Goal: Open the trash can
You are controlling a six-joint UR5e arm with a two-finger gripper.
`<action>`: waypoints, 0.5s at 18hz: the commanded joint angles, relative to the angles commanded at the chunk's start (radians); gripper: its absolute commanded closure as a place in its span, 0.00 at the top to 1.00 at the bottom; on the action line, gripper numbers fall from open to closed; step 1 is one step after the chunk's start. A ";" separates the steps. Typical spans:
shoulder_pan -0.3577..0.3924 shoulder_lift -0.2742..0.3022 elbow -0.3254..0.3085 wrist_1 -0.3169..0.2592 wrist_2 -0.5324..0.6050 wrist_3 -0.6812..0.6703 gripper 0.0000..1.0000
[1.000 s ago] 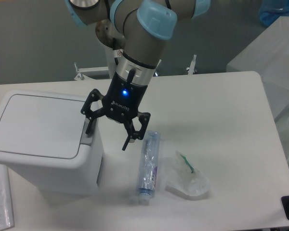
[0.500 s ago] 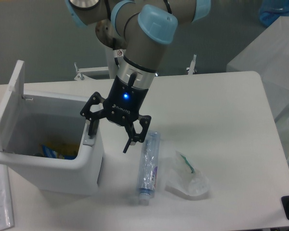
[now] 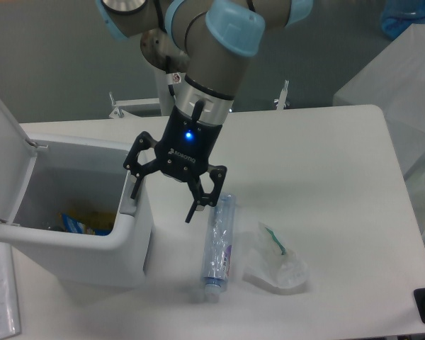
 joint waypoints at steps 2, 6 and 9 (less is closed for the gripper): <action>0.041 -0.006 -0.002 0.014 0.002 0.000 1.00; 0.100 -0.011 -0.020 0.015 0.009 0.078 1.00; 0.152 -0.058 -0.035 0.015 0.063 0.188 1.00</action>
